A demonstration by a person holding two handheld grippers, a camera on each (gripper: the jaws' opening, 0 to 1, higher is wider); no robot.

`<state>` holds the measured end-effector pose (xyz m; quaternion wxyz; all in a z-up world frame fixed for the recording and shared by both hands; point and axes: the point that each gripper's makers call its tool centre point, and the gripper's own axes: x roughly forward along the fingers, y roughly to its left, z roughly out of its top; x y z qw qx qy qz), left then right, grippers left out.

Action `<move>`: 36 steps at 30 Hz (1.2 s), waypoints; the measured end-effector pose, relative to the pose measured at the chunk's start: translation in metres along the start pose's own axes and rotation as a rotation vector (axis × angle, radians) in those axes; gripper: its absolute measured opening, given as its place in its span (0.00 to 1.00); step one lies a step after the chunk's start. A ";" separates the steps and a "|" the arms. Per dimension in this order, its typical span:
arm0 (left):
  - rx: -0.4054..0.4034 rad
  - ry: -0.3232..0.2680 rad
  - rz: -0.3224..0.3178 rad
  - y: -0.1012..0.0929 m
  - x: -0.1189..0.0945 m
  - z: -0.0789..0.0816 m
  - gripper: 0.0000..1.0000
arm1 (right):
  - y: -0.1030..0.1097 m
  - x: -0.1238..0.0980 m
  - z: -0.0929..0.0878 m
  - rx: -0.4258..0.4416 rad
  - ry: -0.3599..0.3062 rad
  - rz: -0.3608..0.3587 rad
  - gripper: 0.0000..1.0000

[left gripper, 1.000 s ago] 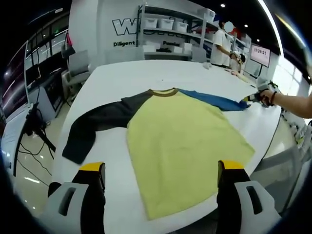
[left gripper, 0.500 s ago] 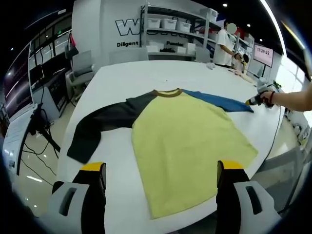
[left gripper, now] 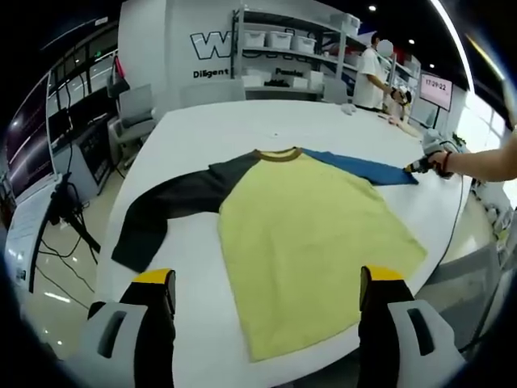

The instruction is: Fold the garment on the visible template until the final outline fits inside the template.

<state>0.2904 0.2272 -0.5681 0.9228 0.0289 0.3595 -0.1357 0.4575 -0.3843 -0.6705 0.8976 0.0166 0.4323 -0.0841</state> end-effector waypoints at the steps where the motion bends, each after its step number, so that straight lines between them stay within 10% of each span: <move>1: 0.001 0.000 0.001 0.000 0.000 0.000 0.94 | 0.000 -0.001 0.002 0.001 -0.002 -0.003 0.00; 10: 0.004 0.003 -0.007 0.001 -0.003 0.000 0.95 | -0.009 -0.012 0.029 -0.047 -0.057 -0.049 0.00; 23: 0.013 -0.001 -0.029 -0.003 -0.001 0.001 0.95 | -0.009 -0.021 0.023 0.017 0.040 -0.060 0.00; 36: 0.023 -0.019 -0.052 -0.004 -0.007 0.001 0.98 | 0.027 -0.051 0.036 0.018 0.085 -0.017 0.00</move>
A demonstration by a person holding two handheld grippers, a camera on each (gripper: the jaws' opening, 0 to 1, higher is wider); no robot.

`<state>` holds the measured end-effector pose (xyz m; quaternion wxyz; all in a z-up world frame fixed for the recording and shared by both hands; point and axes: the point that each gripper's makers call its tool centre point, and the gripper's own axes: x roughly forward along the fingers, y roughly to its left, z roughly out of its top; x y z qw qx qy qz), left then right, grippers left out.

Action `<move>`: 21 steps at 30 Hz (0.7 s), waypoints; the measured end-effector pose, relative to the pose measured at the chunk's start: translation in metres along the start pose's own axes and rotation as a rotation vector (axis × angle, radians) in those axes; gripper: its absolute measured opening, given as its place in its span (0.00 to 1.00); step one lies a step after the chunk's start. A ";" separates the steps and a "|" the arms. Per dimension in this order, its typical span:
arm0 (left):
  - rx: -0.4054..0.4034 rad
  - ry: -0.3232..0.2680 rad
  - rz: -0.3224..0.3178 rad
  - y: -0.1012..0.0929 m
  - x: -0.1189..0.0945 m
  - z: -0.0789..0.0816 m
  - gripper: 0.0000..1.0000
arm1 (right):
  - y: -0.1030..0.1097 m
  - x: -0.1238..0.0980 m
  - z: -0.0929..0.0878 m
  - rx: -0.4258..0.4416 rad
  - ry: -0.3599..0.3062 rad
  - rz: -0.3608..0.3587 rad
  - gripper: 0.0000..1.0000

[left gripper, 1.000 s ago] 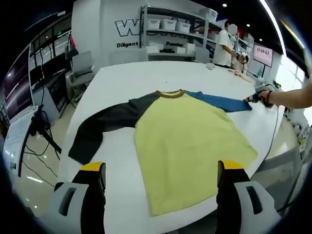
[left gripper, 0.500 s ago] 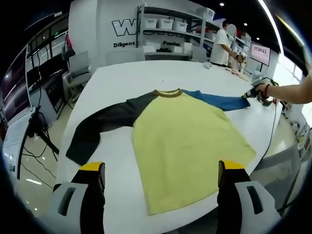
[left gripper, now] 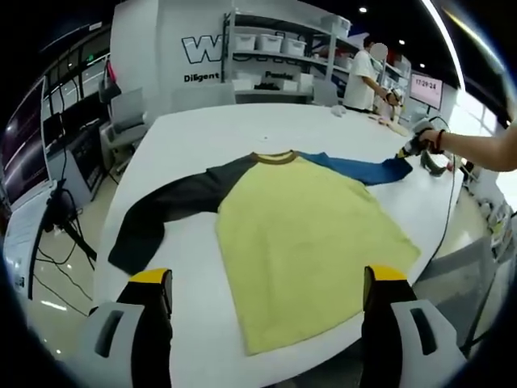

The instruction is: Fold the garment on the visible template until the final outline fits inside the template.

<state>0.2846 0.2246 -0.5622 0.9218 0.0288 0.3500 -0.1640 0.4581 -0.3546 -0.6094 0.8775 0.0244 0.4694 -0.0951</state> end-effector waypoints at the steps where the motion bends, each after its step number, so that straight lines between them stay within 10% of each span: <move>1: 0.007 -0.003 -0.002 0.000 -0.001 0.000 0.99 | 0.002 0.001 0.002 -0.001 0.010 0.009 0.00; 21: 0.040 -0.015 -0.035 -0.005 -0.008 -0.003 0.99 | 0.161 -0.040 0.026 -0.110 -0.004 0.237 0.00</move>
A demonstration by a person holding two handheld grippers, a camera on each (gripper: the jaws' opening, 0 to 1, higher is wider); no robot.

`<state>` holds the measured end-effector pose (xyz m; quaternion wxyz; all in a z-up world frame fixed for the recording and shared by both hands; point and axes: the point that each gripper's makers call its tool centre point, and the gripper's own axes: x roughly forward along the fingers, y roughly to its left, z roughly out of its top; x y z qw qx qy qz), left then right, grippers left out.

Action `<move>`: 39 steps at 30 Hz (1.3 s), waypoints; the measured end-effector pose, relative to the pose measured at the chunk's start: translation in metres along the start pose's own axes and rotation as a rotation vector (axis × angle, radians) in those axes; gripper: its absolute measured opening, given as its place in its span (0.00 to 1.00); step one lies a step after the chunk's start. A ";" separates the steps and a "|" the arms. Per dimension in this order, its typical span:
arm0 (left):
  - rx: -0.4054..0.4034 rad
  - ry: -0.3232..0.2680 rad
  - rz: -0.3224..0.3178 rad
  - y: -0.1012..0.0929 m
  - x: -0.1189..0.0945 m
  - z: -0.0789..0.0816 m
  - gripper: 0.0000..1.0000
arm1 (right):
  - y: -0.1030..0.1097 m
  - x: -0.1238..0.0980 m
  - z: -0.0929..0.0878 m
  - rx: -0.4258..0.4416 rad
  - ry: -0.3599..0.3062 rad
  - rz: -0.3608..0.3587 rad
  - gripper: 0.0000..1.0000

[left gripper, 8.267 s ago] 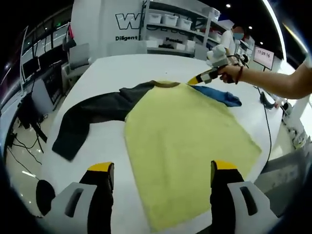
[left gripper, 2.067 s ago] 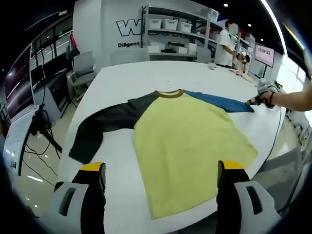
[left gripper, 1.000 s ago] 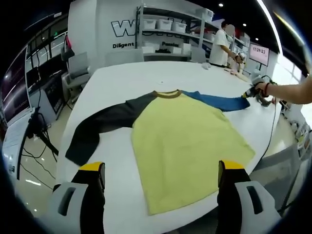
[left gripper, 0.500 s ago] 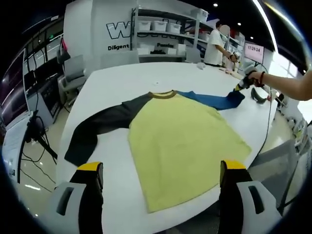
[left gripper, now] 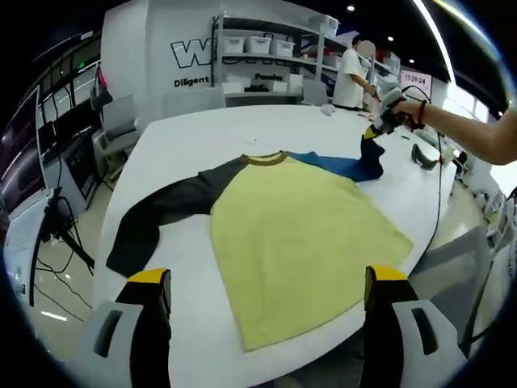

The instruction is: Fold the garment on the visible template until the final outline fits inside the template.

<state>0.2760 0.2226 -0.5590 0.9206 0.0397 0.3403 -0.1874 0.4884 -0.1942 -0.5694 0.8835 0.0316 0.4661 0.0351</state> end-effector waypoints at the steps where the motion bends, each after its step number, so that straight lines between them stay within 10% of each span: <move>1: -0.001 0.000 0.000 0.000 0.000 0.000 0.99 | 0.005 0.000 0.002 -0.006 -0.003 0.006 0.00; 39: 0.007 0.017 -0.014 0.004 -0.007 -0.010 0.99 | 0.256 0.007 0.031 -0.261 0.014 0.365 0.00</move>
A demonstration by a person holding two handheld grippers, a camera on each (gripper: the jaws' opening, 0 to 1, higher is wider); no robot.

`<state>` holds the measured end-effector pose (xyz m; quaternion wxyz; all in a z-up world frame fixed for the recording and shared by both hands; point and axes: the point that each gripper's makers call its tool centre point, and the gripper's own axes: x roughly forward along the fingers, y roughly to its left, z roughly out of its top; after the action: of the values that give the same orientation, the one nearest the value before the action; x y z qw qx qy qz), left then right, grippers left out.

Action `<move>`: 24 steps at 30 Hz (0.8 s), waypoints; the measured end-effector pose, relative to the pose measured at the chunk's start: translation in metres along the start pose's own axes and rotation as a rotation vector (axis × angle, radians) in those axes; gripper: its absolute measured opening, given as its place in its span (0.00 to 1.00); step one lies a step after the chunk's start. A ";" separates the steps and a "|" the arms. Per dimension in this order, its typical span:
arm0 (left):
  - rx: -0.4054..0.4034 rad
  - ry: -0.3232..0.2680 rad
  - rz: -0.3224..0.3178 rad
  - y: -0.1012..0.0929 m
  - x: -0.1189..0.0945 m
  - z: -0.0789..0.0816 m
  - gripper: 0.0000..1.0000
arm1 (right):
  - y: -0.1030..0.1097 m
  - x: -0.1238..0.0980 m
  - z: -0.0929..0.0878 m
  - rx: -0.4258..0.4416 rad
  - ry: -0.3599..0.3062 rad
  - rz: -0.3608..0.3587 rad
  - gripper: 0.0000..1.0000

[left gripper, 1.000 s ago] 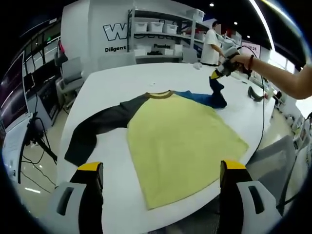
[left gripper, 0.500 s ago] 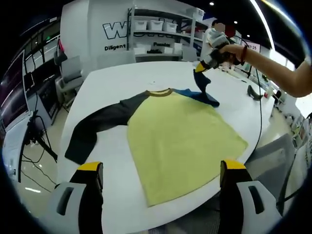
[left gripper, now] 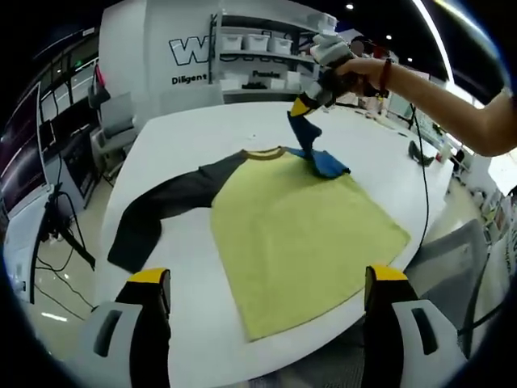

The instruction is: Fold the garment on the visible template until the final outline fits inside the template.

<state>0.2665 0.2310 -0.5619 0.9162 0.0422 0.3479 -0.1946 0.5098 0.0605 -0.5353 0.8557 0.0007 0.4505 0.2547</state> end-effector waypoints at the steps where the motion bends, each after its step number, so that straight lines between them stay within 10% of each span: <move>1: 0.002 0.000 0.001 0.000 0.000 0.000 0.99 | 0.003 0.003 0.000 0.002 0.008 0.004 0.00; 24: -0.041 0.009 0.031 0.014 -0.011 -0.014 0.99 | 0.052 0.087 -0.031 -0.019 0.162 0.041 0.00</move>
<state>0.2556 0.2505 -0.5665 0.9182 0.0294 0.3551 -0.1729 0.5039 0.1365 -0.6084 0.8111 -0.0186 0.5155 0.2756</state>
